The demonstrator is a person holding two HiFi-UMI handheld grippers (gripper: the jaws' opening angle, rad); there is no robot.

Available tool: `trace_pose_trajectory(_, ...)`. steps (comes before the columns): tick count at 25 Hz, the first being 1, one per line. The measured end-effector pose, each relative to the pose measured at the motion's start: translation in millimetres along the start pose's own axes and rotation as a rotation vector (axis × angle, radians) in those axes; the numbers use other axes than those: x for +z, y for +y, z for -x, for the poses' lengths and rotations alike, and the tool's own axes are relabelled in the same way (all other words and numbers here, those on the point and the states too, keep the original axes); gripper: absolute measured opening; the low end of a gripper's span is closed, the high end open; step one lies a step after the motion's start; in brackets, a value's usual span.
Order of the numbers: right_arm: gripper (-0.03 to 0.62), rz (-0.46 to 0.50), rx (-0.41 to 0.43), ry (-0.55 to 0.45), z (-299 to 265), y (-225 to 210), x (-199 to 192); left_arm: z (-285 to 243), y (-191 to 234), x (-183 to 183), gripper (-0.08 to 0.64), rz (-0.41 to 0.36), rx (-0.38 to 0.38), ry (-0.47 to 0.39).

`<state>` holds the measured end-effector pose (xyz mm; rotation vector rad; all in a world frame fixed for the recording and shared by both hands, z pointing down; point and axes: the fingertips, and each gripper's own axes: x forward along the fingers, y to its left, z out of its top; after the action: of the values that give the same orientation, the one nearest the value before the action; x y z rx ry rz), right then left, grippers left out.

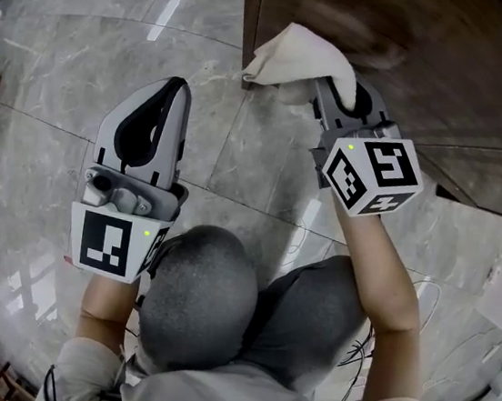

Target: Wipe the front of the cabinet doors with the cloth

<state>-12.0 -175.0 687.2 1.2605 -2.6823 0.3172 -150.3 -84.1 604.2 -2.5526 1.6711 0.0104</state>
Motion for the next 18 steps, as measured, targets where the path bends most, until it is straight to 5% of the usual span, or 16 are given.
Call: trace_pose_trajectory(18, 0.069, -0.046, -0.104, 0.014, 70, -72, -24, -20, -40, 0, 0.018, -0.029, -0.042, 0.019)
